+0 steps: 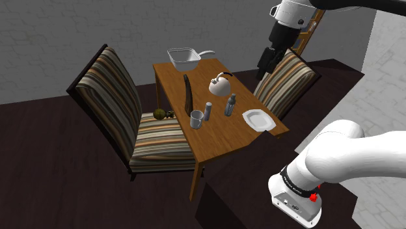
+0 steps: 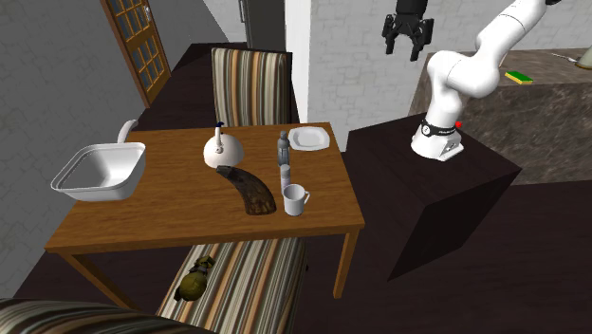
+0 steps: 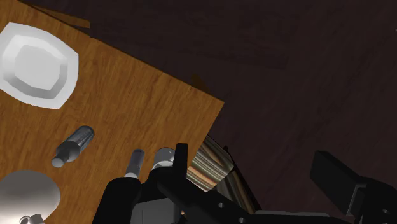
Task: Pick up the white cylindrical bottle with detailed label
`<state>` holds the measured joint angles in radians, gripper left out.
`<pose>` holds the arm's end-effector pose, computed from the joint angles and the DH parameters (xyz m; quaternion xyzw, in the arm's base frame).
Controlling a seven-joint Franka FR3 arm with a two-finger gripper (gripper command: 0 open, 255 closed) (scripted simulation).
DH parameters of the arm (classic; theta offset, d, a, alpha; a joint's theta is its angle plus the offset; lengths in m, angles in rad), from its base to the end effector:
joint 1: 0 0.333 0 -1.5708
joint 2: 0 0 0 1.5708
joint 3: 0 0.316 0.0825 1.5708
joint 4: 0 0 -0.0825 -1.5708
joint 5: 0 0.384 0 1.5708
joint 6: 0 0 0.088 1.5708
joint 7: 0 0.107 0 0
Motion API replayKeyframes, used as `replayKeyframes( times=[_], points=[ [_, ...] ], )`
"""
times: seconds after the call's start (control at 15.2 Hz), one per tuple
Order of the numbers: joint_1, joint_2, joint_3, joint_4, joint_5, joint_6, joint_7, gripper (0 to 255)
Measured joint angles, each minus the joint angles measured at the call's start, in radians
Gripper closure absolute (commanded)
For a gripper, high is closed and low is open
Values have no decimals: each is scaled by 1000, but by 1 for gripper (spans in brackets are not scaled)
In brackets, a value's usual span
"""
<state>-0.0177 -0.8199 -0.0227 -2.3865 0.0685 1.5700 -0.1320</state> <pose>0.2973 -0.0067 0.5866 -0.9979 -0.0494 -0.0051 0.0423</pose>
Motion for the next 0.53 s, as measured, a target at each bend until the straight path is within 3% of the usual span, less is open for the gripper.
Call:
replayKeyframes(
  times=[0.13, 0.53],
  points=[
    [0, 12, 0, -4, -1, 15, -2, 0],
    [-8, 139, -24, -66, -27, 201, -49, 0]
  ],
)
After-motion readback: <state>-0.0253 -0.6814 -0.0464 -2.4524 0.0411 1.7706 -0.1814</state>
